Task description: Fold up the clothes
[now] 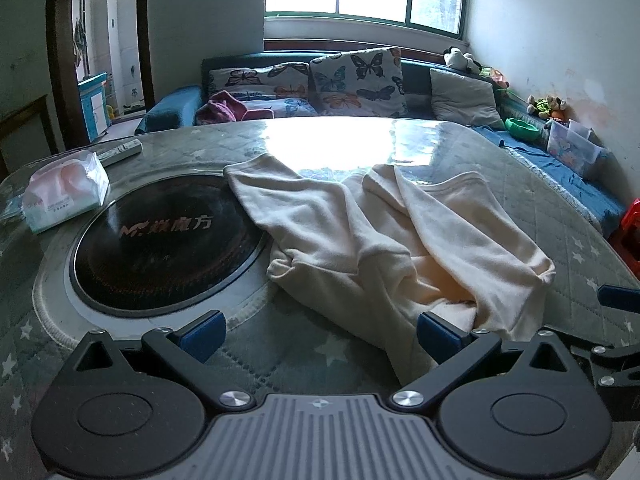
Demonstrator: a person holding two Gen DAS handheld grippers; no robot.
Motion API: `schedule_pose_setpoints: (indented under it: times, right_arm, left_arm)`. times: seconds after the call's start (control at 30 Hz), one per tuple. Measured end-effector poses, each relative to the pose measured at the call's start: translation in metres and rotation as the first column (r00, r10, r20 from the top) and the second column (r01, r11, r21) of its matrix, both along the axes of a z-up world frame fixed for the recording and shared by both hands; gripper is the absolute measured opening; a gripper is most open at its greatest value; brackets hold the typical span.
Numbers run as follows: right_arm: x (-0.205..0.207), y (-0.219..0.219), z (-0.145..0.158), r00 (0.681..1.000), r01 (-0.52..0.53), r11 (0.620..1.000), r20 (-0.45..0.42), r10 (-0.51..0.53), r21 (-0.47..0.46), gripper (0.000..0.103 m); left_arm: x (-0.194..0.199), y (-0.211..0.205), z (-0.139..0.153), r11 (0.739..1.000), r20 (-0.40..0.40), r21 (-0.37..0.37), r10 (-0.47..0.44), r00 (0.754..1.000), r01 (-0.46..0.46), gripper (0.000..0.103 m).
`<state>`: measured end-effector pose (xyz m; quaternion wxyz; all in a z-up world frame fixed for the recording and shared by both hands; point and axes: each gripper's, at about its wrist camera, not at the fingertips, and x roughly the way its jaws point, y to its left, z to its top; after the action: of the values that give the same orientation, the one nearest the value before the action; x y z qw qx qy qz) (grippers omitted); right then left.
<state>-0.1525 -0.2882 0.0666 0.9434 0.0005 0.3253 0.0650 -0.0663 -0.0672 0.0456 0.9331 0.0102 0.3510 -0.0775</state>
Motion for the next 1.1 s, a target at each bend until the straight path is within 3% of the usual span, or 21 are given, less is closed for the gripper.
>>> schedule_pose_setpoints:
  times: [0.73,0.93,1.0,1.1]
  right_arm:
    - [0.028,-0.001,0.005,0.999,-0.031,0.999,0.008,0.031,-0.015,0.103]
    - [0.036,-0.002,0.005,0.999,-0.037,0.999,0.013,0.037,-0.010,0.103]
    - [0.040,-0.003,0.005,0.999,-0.040,0.999,0.009,0.040,-0.005,0.103]
    - [0.048,-0.002,0.004,0.999,-0.048,0.999,-0.001,0.048,-0.015,0.103]
  left_arm:
    - [0.031,-0.011,0.014,0.999,0.025,-0.029,-0.042,0.999,0.043,0.102]
    - [0.039,-0.014,0.012,0.998,0.016,-0.033,-0.056,0.998,0.057,0.092]
    - [0.043,-0.015,0.011,0.997,0.011,-0.034,-0.065,0.998,0.065,0.081]
    - [0.052,-0.016,0.010,0.997,0.002,-0.038,-0.074,0.997,0.074,0.079]
